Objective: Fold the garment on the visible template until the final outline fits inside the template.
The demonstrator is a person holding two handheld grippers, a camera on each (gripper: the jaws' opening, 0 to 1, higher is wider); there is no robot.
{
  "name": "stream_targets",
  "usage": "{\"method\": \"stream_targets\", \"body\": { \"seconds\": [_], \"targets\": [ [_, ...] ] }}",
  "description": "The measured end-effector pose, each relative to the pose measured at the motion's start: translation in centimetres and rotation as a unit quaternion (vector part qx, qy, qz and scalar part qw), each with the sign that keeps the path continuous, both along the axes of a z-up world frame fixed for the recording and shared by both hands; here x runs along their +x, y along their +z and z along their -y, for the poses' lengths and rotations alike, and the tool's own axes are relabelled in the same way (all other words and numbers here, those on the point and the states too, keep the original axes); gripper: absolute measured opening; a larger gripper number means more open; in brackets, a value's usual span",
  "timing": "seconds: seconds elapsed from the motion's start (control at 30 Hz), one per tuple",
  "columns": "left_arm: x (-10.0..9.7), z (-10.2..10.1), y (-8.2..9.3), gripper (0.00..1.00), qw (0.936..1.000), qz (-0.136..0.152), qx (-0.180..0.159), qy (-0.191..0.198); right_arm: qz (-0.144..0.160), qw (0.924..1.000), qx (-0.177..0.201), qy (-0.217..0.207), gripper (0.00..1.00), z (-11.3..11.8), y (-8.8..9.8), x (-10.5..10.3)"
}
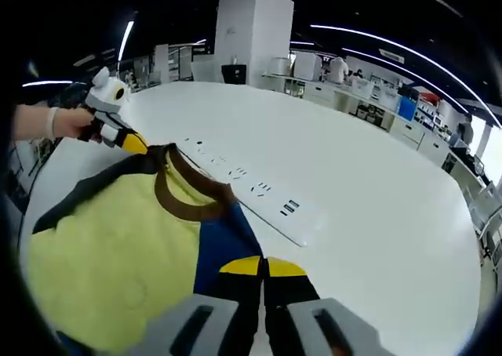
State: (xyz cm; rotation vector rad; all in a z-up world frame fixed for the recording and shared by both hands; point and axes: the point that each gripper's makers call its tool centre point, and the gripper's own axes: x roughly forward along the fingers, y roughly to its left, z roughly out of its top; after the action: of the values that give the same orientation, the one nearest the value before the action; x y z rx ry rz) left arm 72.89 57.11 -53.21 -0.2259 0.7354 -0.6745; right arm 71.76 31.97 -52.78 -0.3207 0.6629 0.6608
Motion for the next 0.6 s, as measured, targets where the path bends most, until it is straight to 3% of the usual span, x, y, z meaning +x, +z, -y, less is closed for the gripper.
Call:
{"method": "stream_targets", "body": {
  "seconds": [0.17, 0.27, 0.3, 0.37, 0.47, 0.6],
  "targets": [
    [-0.8, 0.6, -0.3, 0.02, 0.9998, 0.007, 0.018, -0.002, -0.002, 1.0000, 0.001, -0.002, 0.00, 0.1, -0.3, 0.2],
    [-0.6, 0.4, 0.2, 0.13, 0.9997, 0.018, 0.017, 0.003, 0.006, 0.9999, -0.008, 0.009, 0.03, 0.3, -0.4, 0.6],
    [-0.1, 0.3, 0.5, 0.23, 0.9994, 0.029, 0.018, 0.005, 0.002, 1.0000, -0.008, 0.005, 0.12, 0.5, -0.3, 0.8],
    [0.0, 0.2, 1.0, 0.32, 0.9991, 0.036, 0.023, 0.004, 0.009, 1.0000, -0.002, 0.000, 0.34, 0.5, 0.1, 1.1],
    [0.2, 0.4, 1.8, 0.38, 0.9989, 0.046, 0.010, -0.005, 0.018, 0.9998, 0.010, -0.004, 0.38, 0.5, 0.8, 1.1],
    [-0.3, 1.4, 2.7, 0.57, 0.9976, 0.061, 0.007, -0.032, 0.015, 0.9989, 0.044, -0.011, 0.65, -0.2, 1.8, 0.6]
  ]
}}
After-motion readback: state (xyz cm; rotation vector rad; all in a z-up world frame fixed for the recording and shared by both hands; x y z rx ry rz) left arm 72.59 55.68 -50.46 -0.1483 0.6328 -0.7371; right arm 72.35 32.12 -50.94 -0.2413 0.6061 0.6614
